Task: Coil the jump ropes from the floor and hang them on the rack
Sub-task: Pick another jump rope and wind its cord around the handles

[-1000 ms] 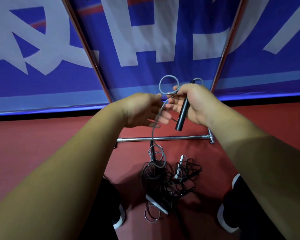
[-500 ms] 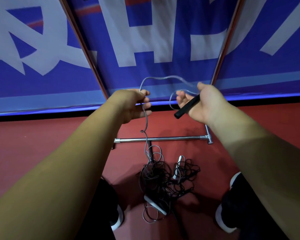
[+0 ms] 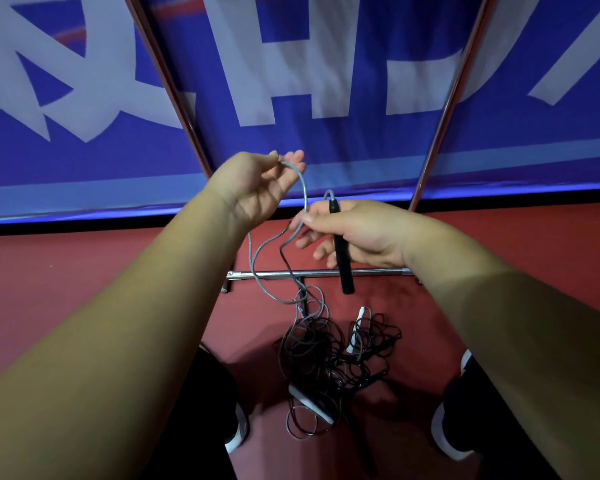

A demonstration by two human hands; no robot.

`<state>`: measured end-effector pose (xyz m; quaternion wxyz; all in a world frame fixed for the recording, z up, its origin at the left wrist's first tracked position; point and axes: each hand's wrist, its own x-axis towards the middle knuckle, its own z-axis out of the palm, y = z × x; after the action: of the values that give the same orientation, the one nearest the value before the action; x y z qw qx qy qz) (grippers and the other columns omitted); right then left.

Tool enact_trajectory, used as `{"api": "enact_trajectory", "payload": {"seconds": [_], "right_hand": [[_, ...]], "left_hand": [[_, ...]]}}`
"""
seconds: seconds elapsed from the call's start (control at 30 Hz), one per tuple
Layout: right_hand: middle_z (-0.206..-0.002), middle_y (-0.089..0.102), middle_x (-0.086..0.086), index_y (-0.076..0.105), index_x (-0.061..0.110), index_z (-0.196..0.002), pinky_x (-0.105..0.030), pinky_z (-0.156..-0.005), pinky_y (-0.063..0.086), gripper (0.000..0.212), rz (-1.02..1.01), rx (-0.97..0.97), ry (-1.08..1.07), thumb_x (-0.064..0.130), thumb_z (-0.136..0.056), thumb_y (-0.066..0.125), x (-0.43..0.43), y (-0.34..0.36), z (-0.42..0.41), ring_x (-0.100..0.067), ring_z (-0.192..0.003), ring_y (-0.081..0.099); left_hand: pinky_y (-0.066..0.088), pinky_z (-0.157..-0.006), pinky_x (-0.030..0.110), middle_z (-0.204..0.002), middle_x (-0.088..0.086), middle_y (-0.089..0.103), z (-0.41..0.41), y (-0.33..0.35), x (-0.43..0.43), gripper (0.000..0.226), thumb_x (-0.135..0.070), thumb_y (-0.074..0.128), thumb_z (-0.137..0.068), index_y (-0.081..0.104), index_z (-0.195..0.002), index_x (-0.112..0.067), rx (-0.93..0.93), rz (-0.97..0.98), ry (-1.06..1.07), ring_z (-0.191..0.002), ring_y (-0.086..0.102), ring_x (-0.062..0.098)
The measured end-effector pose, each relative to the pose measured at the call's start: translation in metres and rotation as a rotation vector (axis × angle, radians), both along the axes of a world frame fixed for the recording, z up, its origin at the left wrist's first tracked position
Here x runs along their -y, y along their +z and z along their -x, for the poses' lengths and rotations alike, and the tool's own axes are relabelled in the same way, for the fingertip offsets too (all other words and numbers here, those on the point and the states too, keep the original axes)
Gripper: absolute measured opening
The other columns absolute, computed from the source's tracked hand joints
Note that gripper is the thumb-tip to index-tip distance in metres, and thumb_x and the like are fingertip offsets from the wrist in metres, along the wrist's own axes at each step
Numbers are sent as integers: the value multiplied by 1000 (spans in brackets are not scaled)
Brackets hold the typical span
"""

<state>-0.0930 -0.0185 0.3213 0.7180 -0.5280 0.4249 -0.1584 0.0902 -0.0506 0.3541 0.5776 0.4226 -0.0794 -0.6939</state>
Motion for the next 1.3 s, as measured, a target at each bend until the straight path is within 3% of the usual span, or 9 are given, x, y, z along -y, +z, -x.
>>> {"api": "enact_trajectory", "payload": {"seconds": [0.13,0.3,0.47,0.6,0.73,0.83,0.97,1.13,1.3], "right_hand": [[-80,69,-6,67,13,-98,-27,-51,41,23,-30,184,-230,21,-112,51,7,4,-2,-14,-56,52],[-76,70,-4,61,16,-97,-20,-44,35,22,-163,371,-632,21,-113,47,27,9,11,-10,-44,46],[-95,77,-4,67,15,-106,-21,-47,38,20,-132,107,-672,25,-112,51,38,-2,24,-8,-43,40],[-103,78,3,76,16,-108,-25,-50,45,24,-56,-252,-321,10,-103,53,28,-8,27,-8,-50,46],[-109,81,-2,77,22,-112,-28,-66,54,28,101,-252,-95,18,-112,49,19,-11,25,-14,-72,67],[-85,80,-3,75,13,-101,-30,-66,57,25,271,-205,-180,16,-111,52,17,-9,20,-19,-76,68],[-73,76,-9,68,1,-101,-28,-58,59,17,57,171,-489,6,-108,54,20,6,14,-19,-61,69],[-83,80,-11,62,3,-102,-27,-63,62,20,-142,409,-702,15,-112,50,30,8,20,-19,-67,75],[-89,80,-18,61,-8,-124,-33,-64,65,27,-289,342,-738,5,-110,42,33,0,25,-25,-76,80]], "left_hand": [[59,-97,46,-74,12,68,1,-5,-1,24,-15,42,-110,56,-94,-4,359,-27,-232,-84,75,28],[54,-87,35,-109,8,77,12,-12,-24,43,10,37,-93,68,-114,-12,879,48,-886,-104,72,21],[53,-103,37,-118,8,76,14,-14,-26,19,-7,52,-107,69,-114,-12,793,149,-1064,-112,72,20],[64,-80,29,-104,7,78,13,-2,-14,15,-8,52,-107,66,-108,-9,487,151,-564,-90,78,21],[64,-79,29,-106,17,73,6,-3,1,16,-2,47,-109,62,-110,2,136,91,-154,-91,76,29],[65,-83,37,-95,21,73,1,-8,7,23,-9,43,-111,57,-118,8,151,35,-89,-98,75,34],[58,-93,46,-121,22,72,4,-11,-2,34,-6,28,-102,56,-121,0,393,-68,-458,-109,73,40],[48,-80,30,-107,15,77,18,-18,-29,43,11,30,-93,66,-112,-4,835,-41,-1189,-106,70,28],[54,-100,40,-101,13,78,18,-7,-29,28,3,35,-108,59,-115,-6,699,-16,-1046,-101,77,28]]}}
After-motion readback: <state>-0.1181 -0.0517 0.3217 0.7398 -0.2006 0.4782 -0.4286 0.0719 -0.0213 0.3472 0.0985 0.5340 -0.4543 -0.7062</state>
